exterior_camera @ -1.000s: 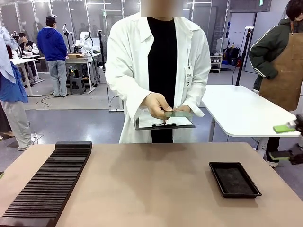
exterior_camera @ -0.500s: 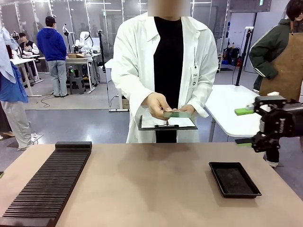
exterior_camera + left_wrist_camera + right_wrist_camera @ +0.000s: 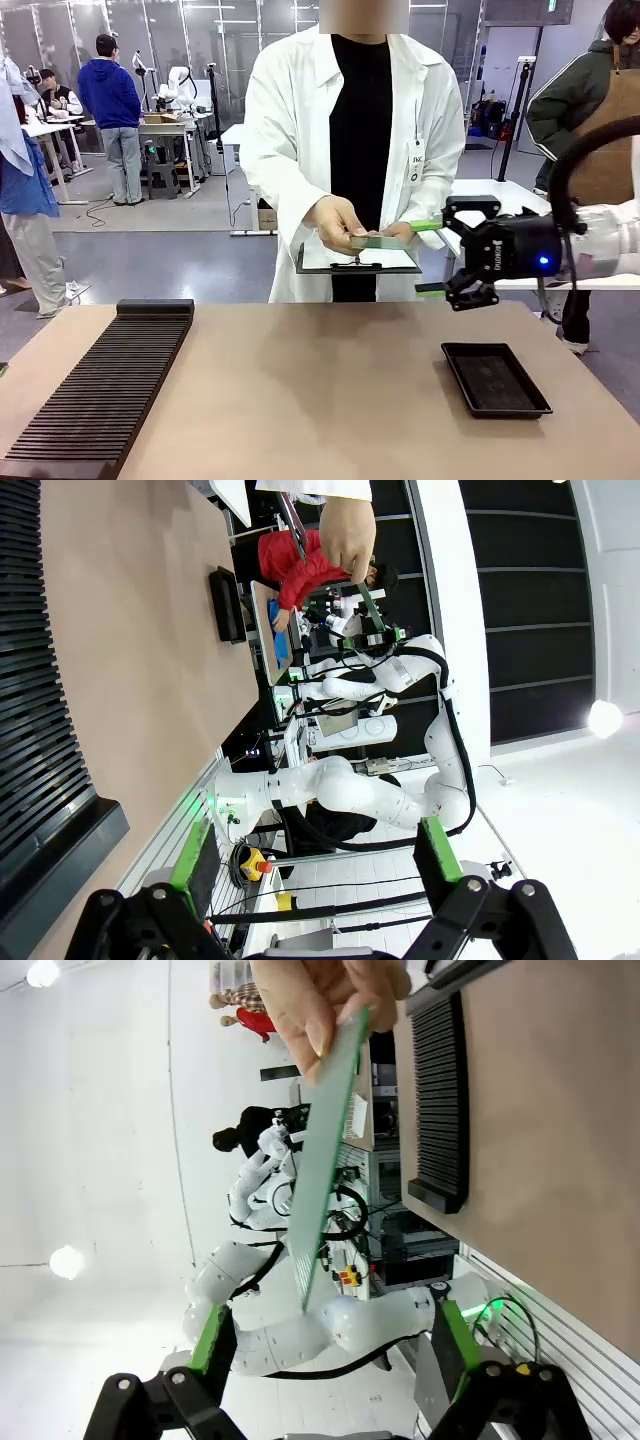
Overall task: Inspect the PCB.
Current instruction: Pick up the Blank PCB that the human is holding.
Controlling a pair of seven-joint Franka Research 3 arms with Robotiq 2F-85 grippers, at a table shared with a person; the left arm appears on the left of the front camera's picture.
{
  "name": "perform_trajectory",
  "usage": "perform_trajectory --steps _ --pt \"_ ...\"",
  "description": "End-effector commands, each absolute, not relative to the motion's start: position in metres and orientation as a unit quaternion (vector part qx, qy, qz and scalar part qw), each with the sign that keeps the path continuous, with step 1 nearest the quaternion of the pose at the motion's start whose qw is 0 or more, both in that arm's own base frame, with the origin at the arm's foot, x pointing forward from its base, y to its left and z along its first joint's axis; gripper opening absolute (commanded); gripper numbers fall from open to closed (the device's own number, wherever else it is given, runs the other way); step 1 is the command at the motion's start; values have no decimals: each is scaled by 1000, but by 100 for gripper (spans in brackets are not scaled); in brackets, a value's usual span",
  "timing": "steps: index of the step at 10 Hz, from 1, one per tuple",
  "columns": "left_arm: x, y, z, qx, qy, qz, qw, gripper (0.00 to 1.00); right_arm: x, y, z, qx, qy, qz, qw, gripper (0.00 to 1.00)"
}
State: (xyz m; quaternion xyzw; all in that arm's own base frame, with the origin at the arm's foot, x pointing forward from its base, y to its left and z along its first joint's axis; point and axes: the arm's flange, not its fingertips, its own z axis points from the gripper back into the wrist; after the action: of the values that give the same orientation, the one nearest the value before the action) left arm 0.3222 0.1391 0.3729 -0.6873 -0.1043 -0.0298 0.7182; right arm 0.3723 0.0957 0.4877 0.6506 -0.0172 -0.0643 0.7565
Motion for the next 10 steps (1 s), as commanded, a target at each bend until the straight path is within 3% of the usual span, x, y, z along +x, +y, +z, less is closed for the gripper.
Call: perform_trajectory --steps 1,9,10 --pt "319 139 377 -685 -99 -29 721 100 388 111 489 660 -11 -86 746 100" --pt "319 139 377 -685 -99 -29 721 100 400 141 476 698 23 -99 709 100" --pt "319 139 377 -685 -99 -29 721 100 399 140 472 715 30 -114 689 87"
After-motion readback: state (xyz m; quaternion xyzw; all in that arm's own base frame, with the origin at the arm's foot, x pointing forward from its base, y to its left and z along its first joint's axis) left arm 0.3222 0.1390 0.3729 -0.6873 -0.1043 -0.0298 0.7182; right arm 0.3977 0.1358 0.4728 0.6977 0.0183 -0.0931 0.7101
